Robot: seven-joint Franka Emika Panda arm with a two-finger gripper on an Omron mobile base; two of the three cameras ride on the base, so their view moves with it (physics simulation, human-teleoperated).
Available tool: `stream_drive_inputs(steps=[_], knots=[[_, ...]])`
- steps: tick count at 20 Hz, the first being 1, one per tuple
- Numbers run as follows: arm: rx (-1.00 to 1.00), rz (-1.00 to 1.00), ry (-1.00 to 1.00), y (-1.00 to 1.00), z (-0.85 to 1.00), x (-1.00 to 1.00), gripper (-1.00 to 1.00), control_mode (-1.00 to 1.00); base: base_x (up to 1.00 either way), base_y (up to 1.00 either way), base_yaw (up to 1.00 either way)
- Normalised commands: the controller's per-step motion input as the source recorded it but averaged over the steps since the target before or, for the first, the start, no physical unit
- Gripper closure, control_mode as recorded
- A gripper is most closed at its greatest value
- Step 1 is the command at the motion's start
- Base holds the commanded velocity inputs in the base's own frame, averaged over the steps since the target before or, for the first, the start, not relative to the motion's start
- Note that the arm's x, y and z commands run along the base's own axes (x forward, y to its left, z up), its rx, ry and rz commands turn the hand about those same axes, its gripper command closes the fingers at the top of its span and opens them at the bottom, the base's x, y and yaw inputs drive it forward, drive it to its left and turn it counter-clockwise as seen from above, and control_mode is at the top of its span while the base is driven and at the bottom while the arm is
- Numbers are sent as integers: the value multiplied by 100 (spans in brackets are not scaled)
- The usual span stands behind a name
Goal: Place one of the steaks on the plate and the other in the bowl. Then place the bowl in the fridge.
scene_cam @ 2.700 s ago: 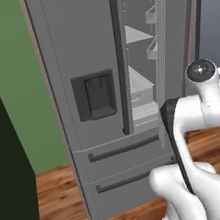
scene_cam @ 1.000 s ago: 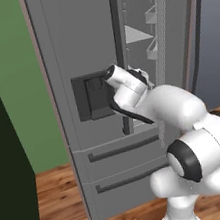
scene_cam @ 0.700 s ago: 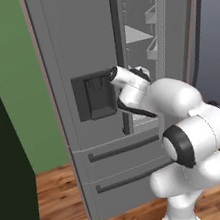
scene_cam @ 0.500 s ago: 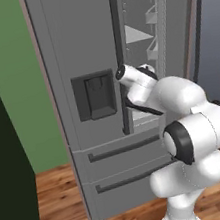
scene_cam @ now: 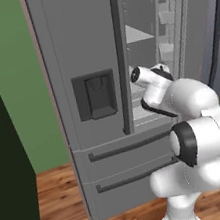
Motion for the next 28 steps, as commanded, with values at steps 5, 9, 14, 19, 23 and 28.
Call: stream_drive_inputs(steps=[5,9,14,19,23,28], knots=[[-7,2,0,-100,0,-62,-100,-100,0,0,0],[-7,2,2,-100,0,-48,-100,-100,0,0,0],[-5,3,3,-81,-3,-28,-100,-100,0,0,0],[-2,0,2,43,14,0,-100,-100,0,0,0],[0,-8,-1,100,24,0,-100,-100,0,0,0],[29,-36,-8,87,18,10,-100,-100,0,0,0]])
